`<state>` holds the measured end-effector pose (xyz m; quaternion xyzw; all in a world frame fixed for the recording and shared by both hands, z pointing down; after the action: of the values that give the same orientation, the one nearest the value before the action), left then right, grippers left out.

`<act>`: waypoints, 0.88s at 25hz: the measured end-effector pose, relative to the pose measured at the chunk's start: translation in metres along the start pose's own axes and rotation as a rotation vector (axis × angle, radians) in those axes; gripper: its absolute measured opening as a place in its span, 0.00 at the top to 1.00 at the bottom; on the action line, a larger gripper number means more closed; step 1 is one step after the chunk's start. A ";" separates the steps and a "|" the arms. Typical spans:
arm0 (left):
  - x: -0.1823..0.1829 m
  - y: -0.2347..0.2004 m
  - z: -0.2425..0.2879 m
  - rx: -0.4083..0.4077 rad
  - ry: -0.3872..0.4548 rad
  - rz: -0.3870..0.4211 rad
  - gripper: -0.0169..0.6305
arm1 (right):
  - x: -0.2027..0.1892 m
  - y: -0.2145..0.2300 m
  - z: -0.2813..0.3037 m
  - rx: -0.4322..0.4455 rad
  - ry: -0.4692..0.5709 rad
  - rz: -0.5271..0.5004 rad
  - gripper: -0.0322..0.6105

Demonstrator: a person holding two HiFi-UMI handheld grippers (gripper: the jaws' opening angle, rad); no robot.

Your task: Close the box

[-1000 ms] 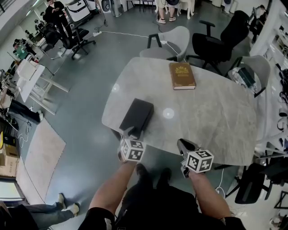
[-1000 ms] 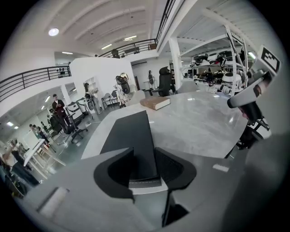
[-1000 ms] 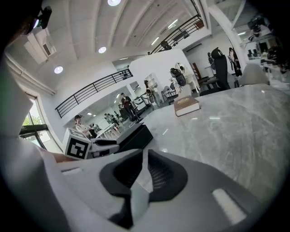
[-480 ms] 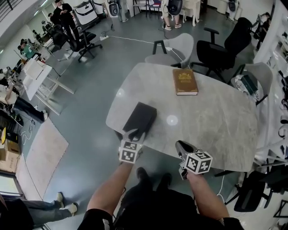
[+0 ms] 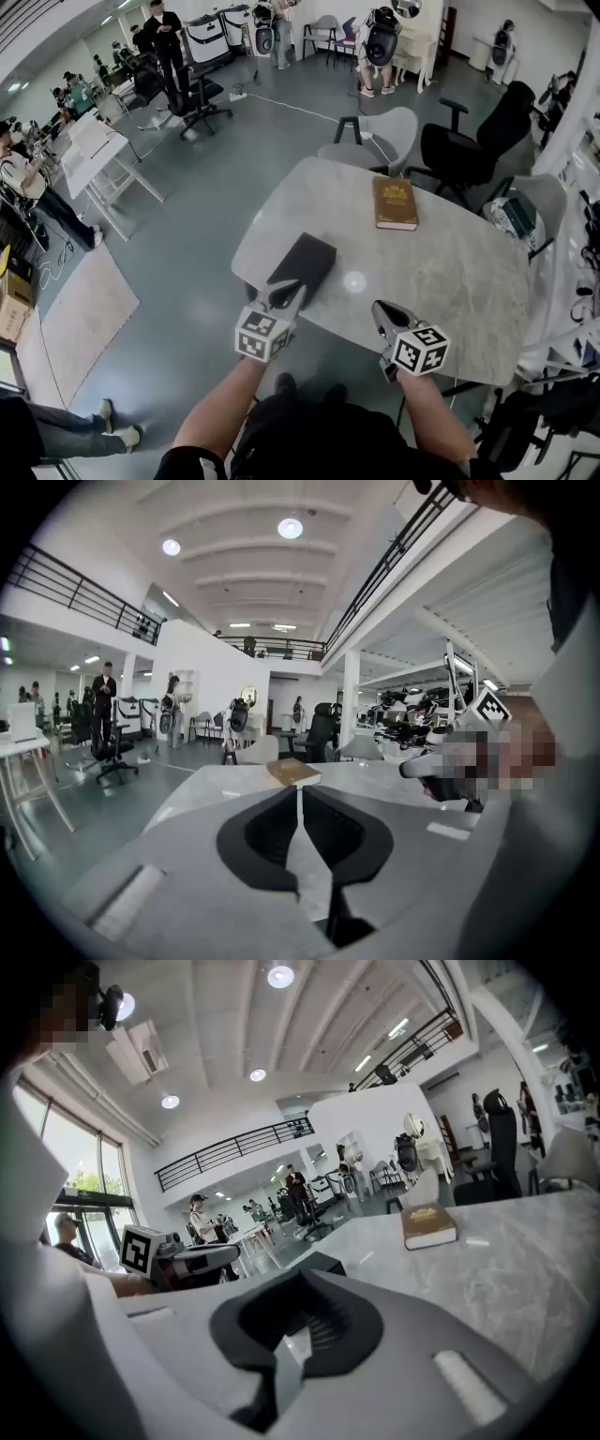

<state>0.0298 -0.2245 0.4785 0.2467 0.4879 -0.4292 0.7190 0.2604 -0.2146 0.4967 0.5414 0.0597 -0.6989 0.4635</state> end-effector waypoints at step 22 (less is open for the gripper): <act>0.074 -0.097 -0.069 0.094 0.168 -0.066 0.96 | 0.096 -0.076 0.038 -0.079 0.174 -0.149 0.95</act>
<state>-0.0750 -0.2486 0.3892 0.2992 0.5337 -0.4530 0.6484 0.1812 -0.2502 0.4022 0.5753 0.1674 -0.6788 0.4245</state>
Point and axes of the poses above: the fingertips, and each gripper's own axes: z forward along the fingers, y to its right, x out of its top, the point moved 5 cm from there along -z, backward along the fingers, and after that the axes turned 5 degrees about -y, right-handed, at the moved point
